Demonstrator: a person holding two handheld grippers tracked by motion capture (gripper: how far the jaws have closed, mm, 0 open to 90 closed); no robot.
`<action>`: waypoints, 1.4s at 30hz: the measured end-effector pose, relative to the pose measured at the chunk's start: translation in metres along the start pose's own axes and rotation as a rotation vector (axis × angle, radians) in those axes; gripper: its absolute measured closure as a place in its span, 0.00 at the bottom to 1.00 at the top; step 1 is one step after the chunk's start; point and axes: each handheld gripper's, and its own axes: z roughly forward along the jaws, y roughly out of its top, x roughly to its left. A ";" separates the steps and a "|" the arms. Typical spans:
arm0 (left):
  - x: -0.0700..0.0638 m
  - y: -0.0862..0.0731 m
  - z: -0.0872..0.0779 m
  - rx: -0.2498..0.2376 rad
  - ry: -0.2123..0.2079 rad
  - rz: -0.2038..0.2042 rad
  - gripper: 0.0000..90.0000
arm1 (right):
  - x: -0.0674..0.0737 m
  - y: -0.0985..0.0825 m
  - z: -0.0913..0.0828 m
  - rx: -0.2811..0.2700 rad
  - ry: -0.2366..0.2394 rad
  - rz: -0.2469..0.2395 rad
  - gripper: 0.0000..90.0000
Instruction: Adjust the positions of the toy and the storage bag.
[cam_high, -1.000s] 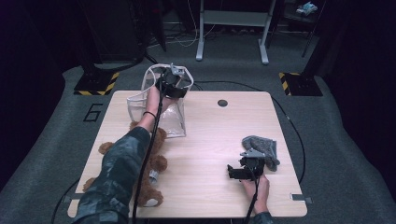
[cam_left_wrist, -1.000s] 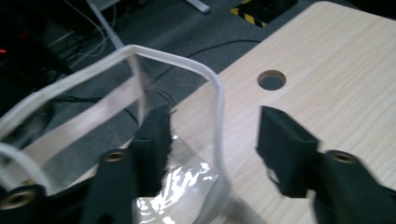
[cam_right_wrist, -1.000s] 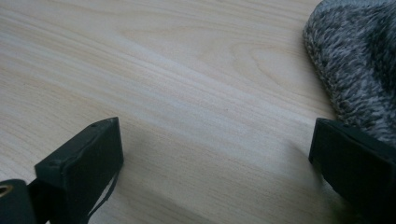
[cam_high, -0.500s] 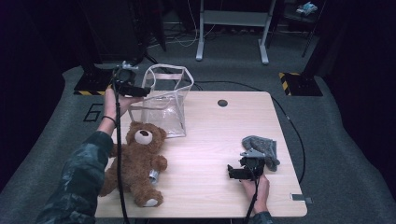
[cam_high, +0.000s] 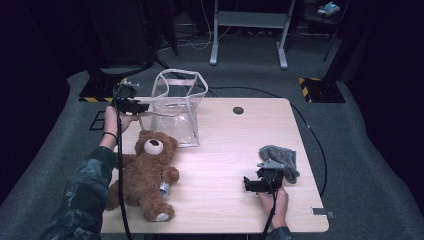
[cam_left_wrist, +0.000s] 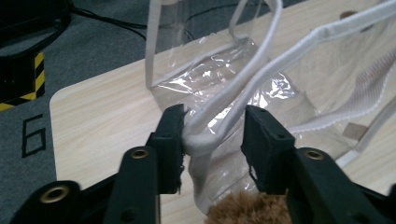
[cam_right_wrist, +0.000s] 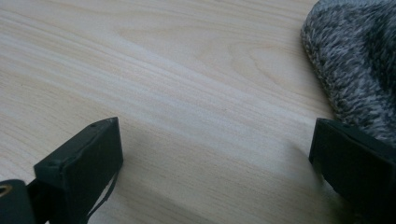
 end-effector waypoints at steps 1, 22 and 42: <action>0.000 0.000 0.000 0.000 0.000 0.000 0.69 | 0.000 0.000 0.000 0.000 0.000 0.000 0.02; -0.026 0.024 0.029 -0.026 0.049 0.000 0.85 | 0.000 0.000 0.000 -0.002 0.000 0.001 0.02; -0.083 0.042 0.033 -0.030 -0.089 0.025 0.86 | 0.000 0.000 0.001 -0.004 0.002 0.003 0.02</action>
